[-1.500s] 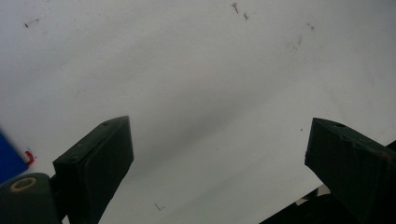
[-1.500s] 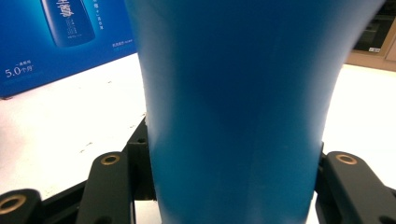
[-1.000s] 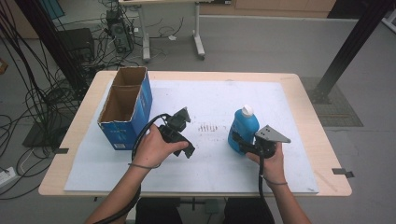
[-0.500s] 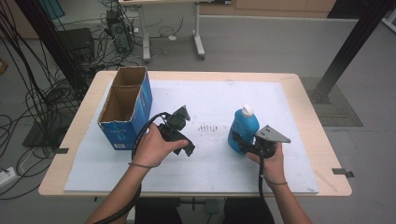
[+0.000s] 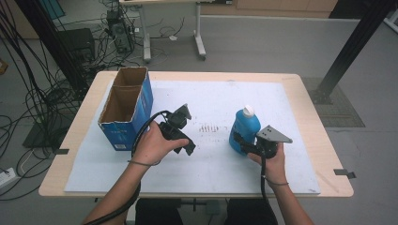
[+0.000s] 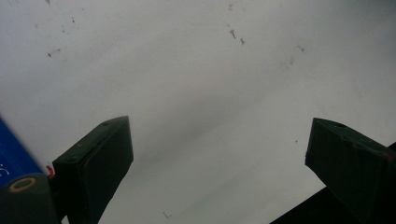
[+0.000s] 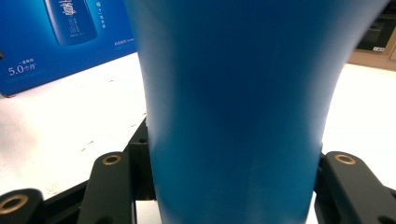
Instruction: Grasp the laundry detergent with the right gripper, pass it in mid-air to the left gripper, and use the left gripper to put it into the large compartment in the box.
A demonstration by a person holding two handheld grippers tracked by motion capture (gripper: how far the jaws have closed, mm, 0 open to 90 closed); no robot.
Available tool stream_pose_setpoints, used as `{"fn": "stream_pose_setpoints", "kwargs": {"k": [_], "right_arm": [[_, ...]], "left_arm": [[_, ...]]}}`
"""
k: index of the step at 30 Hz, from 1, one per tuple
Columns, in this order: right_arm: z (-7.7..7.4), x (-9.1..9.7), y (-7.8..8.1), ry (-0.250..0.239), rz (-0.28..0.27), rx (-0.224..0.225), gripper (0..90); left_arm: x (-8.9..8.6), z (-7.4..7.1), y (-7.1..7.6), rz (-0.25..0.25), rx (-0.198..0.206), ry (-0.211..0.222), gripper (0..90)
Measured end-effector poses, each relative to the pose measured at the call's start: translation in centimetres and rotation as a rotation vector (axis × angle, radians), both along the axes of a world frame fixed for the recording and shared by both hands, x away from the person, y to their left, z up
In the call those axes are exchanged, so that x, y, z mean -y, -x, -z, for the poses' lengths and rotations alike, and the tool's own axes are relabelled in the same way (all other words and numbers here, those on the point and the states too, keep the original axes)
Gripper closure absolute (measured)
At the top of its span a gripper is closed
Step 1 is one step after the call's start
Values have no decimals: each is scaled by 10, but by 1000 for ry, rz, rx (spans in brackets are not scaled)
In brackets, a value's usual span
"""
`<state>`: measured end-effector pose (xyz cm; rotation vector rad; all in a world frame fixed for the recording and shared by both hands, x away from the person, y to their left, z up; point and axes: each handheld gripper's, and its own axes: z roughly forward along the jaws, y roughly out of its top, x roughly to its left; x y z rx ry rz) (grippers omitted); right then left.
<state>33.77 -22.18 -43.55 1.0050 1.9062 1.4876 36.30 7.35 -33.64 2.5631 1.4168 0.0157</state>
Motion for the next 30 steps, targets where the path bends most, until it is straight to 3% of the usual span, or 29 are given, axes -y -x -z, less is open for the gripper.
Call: {"fn": "stream_pose_setpoints", "kwargs": {"k": [7,13,23,30], "right_arm": [[-8,4,2,-21,-23,-7,441],[-17,6,1,-7,-51,-15,440],[-36,12,-4,7,-104,-27,440],[-47,10,-5,26,-181,-40,440]], "left_arm": [[0,-5,1,32,7,1,78],[1,-14,0,52,16,1,78],[2,-41,3,143,53,3,77],[2,-61,3,213,70,18,79]]}}
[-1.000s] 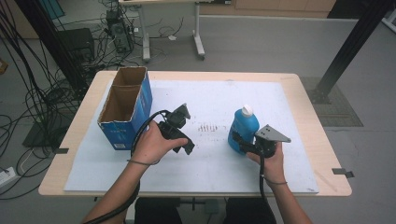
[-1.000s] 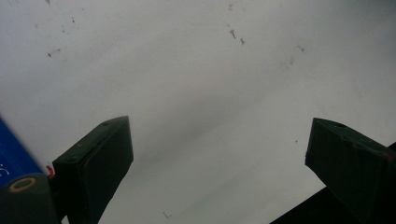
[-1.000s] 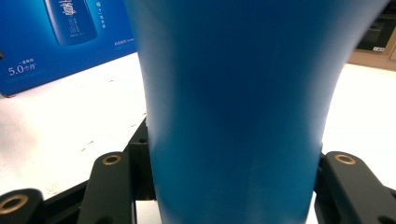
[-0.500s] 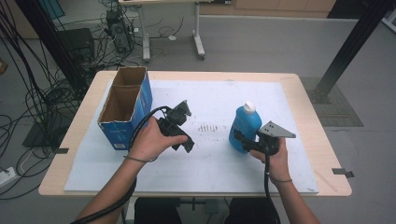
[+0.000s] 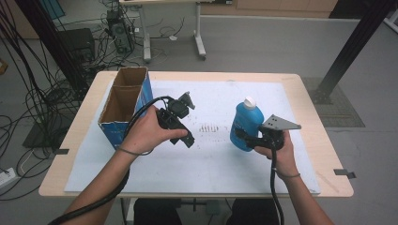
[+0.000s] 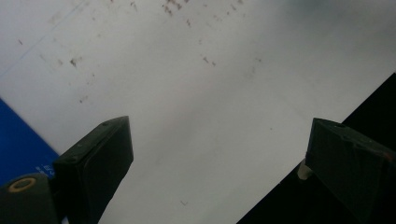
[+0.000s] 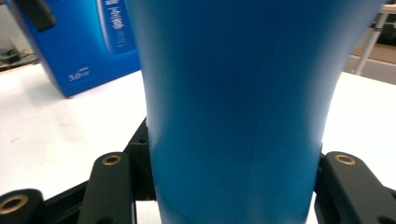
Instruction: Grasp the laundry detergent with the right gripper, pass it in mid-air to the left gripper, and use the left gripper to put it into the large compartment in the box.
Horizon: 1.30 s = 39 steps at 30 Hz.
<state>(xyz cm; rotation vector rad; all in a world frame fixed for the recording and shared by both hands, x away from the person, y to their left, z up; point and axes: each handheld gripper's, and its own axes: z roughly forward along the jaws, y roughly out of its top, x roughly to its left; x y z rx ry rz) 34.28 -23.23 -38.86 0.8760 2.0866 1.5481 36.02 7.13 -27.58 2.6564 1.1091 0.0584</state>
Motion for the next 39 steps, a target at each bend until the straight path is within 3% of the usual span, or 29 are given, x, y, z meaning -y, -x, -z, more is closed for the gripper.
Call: {"fn": "stream_pose_setpoints", "kwargs": {"k": [12,15,21,30,39], "right_arm": [[-15,2,-4,-1,-110,-2,439],[-17,1,-5,-1,-139,-2,439],[-22,-1,-8,-18,-214,-15,438],[-28,-2,-9,-33,-293,-21,438],[-30,-7,-7,-5,-382,-28,438]], "left_arm": [[3,-35,-3,153,32,11,81],[5,-39,-3,171,34,-30,81],[5,-47,-5,214,19,-44,80],[7,-59,-6,285,9,-31,97],[17,-66,1,393,9,-30,108]]}}
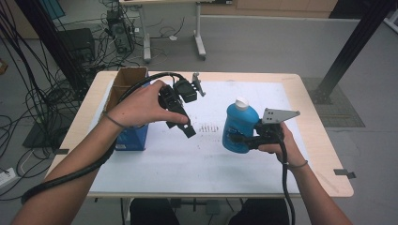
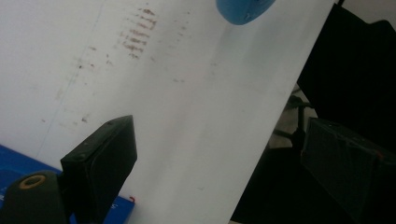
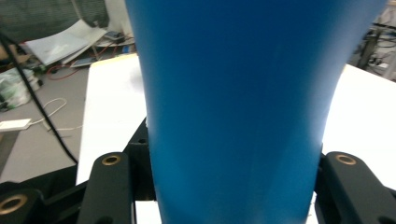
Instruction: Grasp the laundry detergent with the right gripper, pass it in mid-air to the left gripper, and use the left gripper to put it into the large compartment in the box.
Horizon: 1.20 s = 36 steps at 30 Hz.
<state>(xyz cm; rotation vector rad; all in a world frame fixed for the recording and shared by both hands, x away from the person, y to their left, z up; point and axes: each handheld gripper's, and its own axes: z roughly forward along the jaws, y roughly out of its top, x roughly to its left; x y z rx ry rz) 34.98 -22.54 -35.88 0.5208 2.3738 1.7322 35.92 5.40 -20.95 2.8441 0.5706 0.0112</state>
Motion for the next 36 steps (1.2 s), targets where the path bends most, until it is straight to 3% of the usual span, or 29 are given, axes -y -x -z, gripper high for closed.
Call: {"fn": "stream_pose_setpoints", "kwargs": {"k": [11,36], "right_arm": [[1,-8,2,1,-92,-11,438],[-11,-25,11,20,-253,-10,437]], "left_arm": [[8,-5,8,101,-21,-29,105],[29,-16,14,211,-51,-63,104]]}}
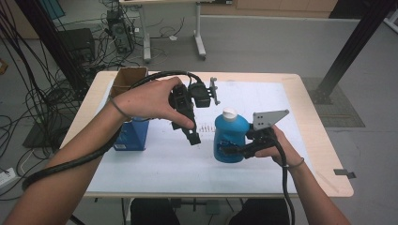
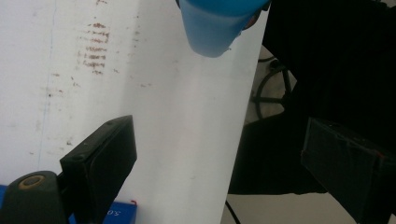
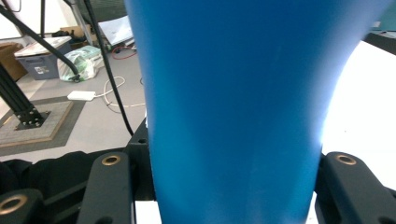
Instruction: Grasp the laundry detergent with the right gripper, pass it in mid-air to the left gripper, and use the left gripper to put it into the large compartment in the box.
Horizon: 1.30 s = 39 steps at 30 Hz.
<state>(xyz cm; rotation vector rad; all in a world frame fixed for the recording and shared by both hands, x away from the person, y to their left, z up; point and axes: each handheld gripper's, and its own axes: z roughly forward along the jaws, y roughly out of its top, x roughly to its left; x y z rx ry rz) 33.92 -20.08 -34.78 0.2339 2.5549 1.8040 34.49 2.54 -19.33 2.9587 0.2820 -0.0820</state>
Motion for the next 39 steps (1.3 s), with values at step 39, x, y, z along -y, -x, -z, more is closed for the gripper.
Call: {"fn": "stream_pose_setpoints", "kwargs": {"k": [39], "right_arm": [[-4,-36,3,1,-115,-2,436]], "left_arm": [[27,3,8,91,0,31,99]]}}
